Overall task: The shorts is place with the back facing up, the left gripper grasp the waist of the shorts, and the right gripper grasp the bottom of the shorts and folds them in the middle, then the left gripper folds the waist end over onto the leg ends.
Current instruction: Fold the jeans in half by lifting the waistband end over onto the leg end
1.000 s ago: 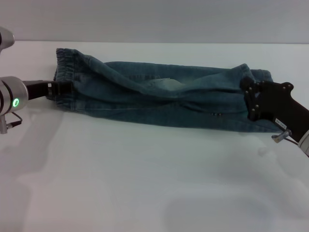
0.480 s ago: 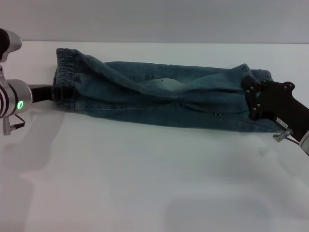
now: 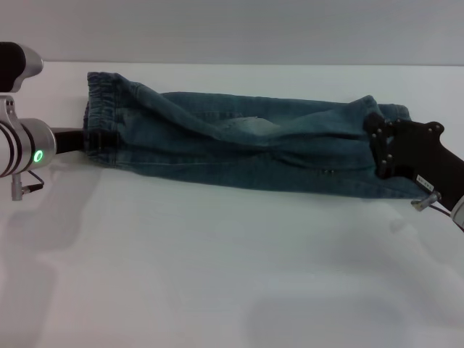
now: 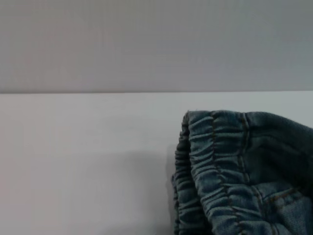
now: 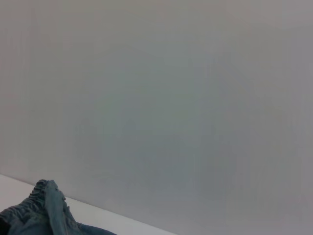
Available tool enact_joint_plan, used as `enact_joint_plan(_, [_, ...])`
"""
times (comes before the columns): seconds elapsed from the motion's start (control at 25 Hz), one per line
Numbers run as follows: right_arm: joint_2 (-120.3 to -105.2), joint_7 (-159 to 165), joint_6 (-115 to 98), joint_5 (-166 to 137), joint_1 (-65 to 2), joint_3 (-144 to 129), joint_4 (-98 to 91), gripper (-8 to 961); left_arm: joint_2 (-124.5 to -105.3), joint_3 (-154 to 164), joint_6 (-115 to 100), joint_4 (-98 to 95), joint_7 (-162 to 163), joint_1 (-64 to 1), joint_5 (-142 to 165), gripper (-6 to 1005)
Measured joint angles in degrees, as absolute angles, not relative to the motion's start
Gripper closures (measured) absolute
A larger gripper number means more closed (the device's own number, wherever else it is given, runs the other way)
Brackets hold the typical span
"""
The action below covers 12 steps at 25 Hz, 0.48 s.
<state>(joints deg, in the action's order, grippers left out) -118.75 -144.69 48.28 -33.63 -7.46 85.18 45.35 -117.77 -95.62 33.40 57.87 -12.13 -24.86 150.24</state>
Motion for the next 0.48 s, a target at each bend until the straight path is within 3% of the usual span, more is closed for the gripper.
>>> enact_joint_plan(0.48, [-118.74, -144.7, 48.2, -33.7, -7.6, 85.3, 45.7, 954, -117.77, -95.6, 34.4, 58.0, -12.1, -25.1, 150.2, 268])
